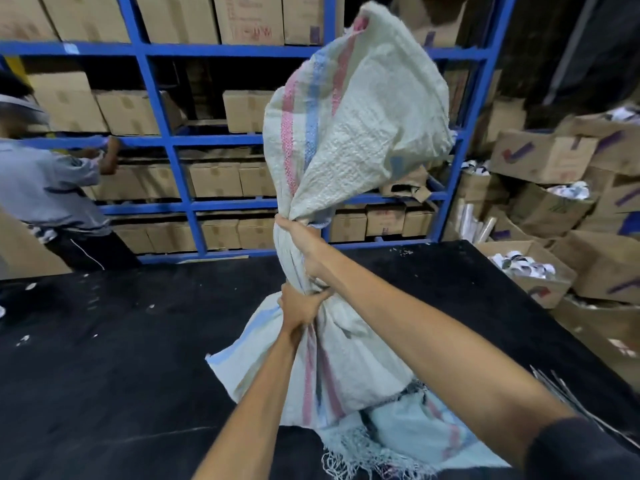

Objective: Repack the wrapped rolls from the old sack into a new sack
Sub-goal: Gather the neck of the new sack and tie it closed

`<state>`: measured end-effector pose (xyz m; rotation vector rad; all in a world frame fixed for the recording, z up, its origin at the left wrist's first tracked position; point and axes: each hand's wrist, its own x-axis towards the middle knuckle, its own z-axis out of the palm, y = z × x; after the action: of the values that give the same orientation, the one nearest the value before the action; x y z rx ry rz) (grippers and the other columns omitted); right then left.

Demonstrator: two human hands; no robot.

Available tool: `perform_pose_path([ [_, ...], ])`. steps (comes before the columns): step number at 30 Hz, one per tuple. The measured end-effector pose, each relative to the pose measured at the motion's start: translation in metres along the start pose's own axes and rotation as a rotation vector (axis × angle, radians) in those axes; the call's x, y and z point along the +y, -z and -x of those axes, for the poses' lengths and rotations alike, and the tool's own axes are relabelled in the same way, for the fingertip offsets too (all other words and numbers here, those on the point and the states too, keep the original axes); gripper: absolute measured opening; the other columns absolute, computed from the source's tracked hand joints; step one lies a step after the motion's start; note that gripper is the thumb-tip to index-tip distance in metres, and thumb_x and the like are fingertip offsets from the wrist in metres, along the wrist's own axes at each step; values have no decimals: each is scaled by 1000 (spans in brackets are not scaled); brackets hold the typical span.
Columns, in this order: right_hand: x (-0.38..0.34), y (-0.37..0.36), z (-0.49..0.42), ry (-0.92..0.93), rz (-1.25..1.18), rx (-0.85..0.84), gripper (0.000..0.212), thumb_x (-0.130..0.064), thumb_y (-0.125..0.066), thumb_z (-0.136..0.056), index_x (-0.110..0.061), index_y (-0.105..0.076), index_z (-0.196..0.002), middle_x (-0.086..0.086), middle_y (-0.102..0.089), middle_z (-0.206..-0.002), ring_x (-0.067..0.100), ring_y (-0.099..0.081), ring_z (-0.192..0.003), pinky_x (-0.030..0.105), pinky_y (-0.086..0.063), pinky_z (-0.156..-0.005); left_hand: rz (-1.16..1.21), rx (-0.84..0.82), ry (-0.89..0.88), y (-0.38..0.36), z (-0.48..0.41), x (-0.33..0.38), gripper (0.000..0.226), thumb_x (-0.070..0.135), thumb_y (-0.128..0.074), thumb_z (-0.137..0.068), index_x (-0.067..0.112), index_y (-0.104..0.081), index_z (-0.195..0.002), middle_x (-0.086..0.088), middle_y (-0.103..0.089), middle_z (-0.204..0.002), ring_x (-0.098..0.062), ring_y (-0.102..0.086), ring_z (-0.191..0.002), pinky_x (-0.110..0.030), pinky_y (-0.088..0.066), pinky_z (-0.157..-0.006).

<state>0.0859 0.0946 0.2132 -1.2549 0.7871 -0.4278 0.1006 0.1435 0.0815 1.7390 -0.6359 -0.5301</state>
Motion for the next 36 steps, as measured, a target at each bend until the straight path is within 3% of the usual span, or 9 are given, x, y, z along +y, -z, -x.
perform_pose_path([
  [2,1,4,-5,-26,-23,-14,76,-54,-64,-90,-20,-37,-153,-2,-39,-156,23,-39,-141,38,-33,-114,164,2,19,0,-2,-4,34,16,-81,-69,20,-66,-99,3,-70,-98,-17,-65,-96,-33,-53,-87],
  [5,1,11,-9,-66,9,-13,75,-48,-59,-96,-18,-28,-157,1,-26,-163,23,-27,-148,38,-26,-114,270,-90,78,2,6,-4,26,-8,-61,-71,10,-67,-89,-2,-66,-81,-24,-62,-83,-26,-51,-65],
  [9,-2,33,-20,-72,37,73,69,-32,-64,-96,-9,-32,-153,6,-42,-152,27,-43,-137,32,-37,-96,305,-299,148,4,7,-17,54,11,-70,-71,-3,-61,-122,-4,-69,-90,-19,-66,-83,-25,-52,-70],
  [11,0,41,-29,-54,47,139,61,-23,-66,-94,-6,-41,-147,8,-53,-136,26,-54,-121,30,-43,-90,285,-381,156,1,6,-16,67,26,-85,-65,7,-62,-125,-5,-73,-104,-19,-70,-93,-33,-56,-83],
  [16,12,50,-43,-122,262,115,45,-38,-67,-93,-2,-58,-119,11,-61,-103,23,-60,-85,34,-47,-81,-21,-46,186,-25,8,-18,34,35,-82,-62,11,-72,-83,-3,-74,-82,-24,-72,-83,-41,-59,-78],
  [21,-12,94,-15,-293,909,-98,89,-64,-72,-77,-6,-47,-140,11,-57,-137,30,-59,-123,37,-48,-100,-233,56,246,-27,9,-22,46,34,-70,-78,0,-66,-109,-15,-72,-107,-36,-67,-99,-37,-54,-80],
  [24,-26,147,6,-312,1105,-175,56,-52,-79,-78,-11,-70,-115,5,-73,-118,23,-71,-106,40,-54,-99,-364,38,229,-38,8,-18,44,32,-66,-81,1,-64,-112,-17,-70,-112,-38,-66,-102,-35,-52,-78],
  [28,-20,228,30,-139,1255,128,36,-32,-75,-86,-9,-68,-113,2,-72,-108,23,-71,-96,36,-59,-83,-532,-14,214,-63,10,-14,52,40,-66,-74,3,-65,-112,-16,-70,-109,-37,-67,-99,-41,-57,-84],
  [36,116,410,93,-178,1194,668,46,-19,-66,-87,-27,-64,-131,5,-66,-127,29,-62,-117,39,-55,-96,-848,-79,156,-152,10,-34,60,54,-65,-80,5,-62,-115,-13,-69,-114,-35,-64,-104,-43,-44,-100],
])
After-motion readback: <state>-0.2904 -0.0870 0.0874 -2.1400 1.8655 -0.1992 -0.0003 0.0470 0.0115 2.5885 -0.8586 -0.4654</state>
